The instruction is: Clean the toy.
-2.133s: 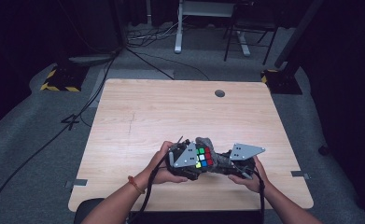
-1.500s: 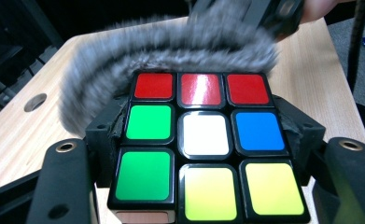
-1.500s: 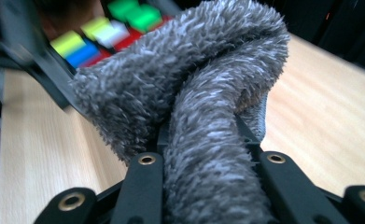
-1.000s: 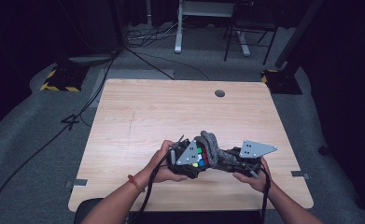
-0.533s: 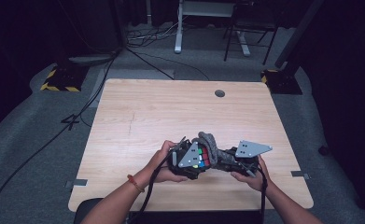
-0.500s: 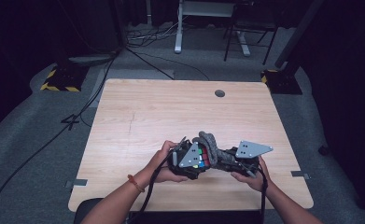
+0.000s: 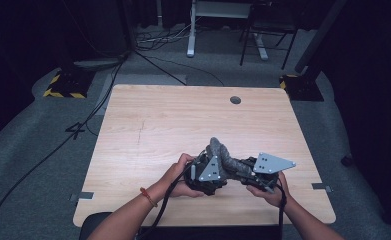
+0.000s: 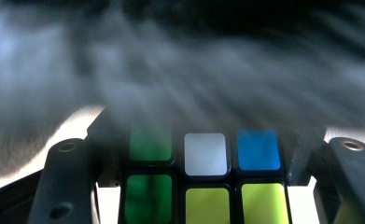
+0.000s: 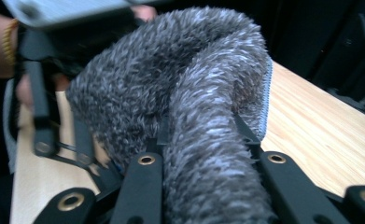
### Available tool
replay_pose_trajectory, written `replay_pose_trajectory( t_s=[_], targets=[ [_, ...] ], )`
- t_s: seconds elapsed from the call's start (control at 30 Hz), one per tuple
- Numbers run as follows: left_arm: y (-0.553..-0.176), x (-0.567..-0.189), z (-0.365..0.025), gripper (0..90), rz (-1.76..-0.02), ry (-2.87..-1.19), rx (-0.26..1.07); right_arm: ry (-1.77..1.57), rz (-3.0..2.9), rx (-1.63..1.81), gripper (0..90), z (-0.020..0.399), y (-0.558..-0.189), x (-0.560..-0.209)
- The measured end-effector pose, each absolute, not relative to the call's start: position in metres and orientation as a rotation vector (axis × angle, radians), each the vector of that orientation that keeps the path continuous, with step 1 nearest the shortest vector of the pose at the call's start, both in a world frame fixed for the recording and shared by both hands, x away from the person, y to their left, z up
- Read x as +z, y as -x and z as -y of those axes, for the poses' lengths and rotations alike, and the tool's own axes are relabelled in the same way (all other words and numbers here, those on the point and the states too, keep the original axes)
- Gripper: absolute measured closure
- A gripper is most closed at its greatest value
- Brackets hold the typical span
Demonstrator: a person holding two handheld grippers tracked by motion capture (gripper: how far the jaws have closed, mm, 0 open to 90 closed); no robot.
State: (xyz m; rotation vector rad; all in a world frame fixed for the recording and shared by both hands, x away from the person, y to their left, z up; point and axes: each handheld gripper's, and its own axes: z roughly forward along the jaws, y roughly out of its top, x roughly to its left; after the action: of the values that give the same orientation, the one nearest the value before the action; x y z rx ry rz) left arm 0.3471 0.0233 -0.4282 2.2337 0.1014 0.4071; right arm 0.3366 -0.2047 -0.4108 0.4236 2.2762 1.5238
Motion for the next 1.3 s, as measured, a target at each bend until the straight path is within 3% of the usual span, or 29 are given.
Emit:
replay_pose_trajectory(
  t_s=[0.2,0.43,0.7,1.1,1.3],
  targets=[
    [-0.35,-0.413,-0.038,33.5,-0.123,-2.143,0.416,-0.547,-2.336,1.488,72.0,0.221,-0.353,-0.427],
    [-0.343,-0.402,-0.044,33.4,-0.092,-2.082,0.427,-0.55,-2.481,1.363,72.0,0.208,-0.363,-0.45],
    [-0.344,-0.406,-0.045,33.1,-0.119,-2.013,0.386,-0.543,-2.515,1.541,72.5,0.208,-0.36,-0.449],
    [-0.352,-0.412,-0.045,32.3,-0.159,-2.08,0.375,-0.536,-2.41,1.664,73.0,0.223,-0.359,-0.437],
    [-0.349,-0.418,-0.036,32.9,-0.146,-2.164,0.431,-0.478,-2.369,1.639,72.9,0.223,-0.352,-0.426]
  ],
)
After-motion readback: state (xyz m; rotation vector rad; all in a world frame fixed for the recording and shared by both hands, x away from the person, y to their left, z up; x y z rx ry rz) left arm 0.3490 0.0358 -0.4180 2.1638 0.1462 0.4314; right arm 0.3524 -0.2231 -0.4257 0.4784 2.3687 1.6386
